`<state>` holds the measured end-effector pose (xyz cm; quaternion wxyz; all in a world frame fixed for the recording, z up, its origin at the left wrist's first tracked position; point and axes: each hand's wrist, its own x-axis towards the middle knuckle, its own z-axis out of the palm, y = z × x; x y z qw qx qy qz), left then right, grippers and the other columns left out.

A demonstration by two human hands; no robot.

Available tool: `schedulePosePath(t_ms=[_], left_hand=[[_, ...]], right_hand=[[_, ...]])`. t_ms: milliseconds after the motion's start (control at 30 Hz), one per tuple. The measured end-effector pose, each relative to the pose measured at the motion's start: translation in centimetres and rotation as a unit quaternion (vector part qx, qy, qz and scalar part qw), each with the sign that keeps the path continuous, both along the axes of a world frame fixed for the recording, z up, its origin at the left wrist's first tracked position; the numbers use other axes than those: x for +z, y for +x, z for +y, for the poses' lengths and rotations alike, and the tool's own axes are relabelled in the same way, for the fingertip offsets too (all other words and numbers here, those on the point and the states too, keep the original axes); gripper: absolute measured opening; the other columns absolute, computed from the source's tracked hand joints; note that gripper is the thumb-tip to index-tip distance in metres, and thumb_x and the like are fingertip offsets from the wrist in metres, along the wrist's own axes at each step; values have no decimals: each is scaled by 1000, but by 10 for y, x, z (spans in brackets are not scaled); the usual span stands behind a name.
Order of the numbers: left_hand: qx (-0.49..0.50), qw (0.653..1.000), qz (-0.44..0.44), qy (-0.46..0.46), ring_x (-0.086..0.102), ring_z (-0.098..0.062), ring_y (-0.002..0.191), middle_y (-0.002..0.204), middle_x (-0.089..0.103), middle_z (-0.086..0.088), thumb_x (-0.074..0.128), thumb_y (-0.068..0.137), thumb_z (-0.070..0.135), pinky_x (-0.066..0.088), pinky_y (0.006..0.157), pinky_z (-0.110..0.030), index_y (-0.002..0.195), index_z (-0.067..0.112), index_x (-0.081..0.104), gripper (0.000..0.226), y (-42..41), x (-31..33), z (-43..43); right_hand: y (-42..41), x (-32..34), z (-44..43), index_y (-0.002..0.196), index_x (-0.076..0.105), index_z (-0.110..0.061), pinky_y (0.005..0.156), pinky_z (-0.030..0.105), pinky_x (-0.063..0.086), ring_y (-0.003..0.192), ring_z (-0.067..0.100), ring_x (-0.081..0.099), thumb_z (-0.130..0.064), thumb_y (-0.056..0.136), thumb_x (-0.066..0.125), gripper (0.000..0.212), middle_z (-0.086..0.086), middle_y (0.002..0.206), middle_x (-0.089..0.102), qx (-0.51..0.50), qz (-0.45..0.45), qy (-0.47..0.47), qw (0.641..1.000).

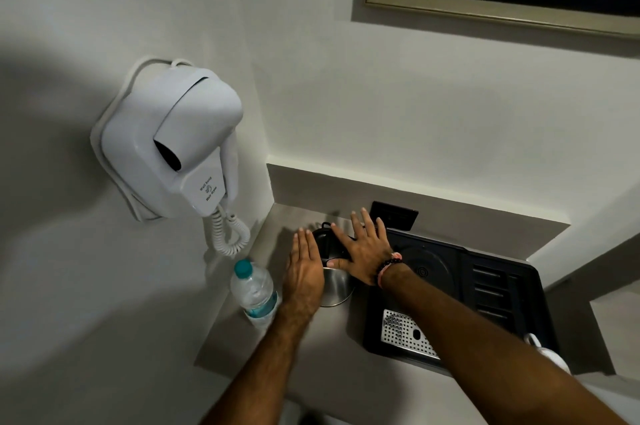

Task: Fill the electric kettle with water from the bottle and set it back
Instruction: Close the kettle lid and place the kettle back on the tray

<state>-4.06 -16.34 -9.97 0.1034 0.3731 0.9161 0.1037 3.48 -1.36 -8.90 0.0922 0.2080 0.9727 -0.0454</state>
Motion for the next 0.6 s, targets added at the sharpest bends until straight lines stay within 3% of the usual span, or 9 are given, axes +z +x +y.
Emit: schedulePosePath(t_ms=[67, 233, 300, 367, 433, 600], left_hand=[[1, 1000, 7, -1, -10, -30, 150, 161, -15, -20, 46, 98, 14, 9, 122, -37, 150, 0, -14, 81, 0, -4, -1], [-5, 1000, 1, -15, -10, -29, 150, 160, -18, -18, 48, 98, 14, 8, 123, -39, 151, 2, -14, 82, -1, -7, -1], [-3, 1000, -12, 23, -6, -28, 151, 162, -12, -17, 47, 96, 10, 10, 123, -39, 152, 3, -9, 80, 0, -6, 0], [39, 991, -37, 124, 9, -29, 150, 163, 4, -16, 48, 94, 7, 22, 120, -39, 154, 4, 4, 75, 3, -5, -1], [120, 965, -86, 217, 26, -31, 146, 162, 17, -14, 51, 94, 12, 31, 116, -40, 154, 6, 14, 71, 6, -2, 3], [272, 884, -220, 310, 31, -32, 143, 160, 25, -13, 53, 89, 59, 30, 113, -41, 155, 18, 9, 89, -3, -3, 19]], right_hand=[[0, -3, -2, 157, 1, -39, 119, 66, -5, 151, 41, -17, -87, 80, 21, 93, 20, 167, -6, -3, 3, 0, 1000], [-1, -4, -3, 156, -3, -41, 118, 66, -9, 151, 40, -17, -88, 80, 20, 92, 16, 167, -5, -3, -4, -3, 1000], [1, -4, 0, 155, -6, -45, 118, 66, -7, 152, 41, -12, -89, 79, 21, 92, 16, 168, 2, -6, -2, -31, 1000], [5, -5, 3, 154, -6, -46, 119, 65, -4, 153, 40, -4, -89, 78, 24, 92, 15, 167, 11, -12, 10, -64, 998], [12, -7, 7, 156, -3, -40, 120, 63, -1, 154, 36, 2, -87, 80, 29, 95, 12, 166, 18, -24, 19, -93, 995], [35, -14, 20, 158, 10, -27, 122, 55, 13, 152, 30, 18, -68, 90, 47, 88, 9, 161, 33, -68, 34, -166, 983]])
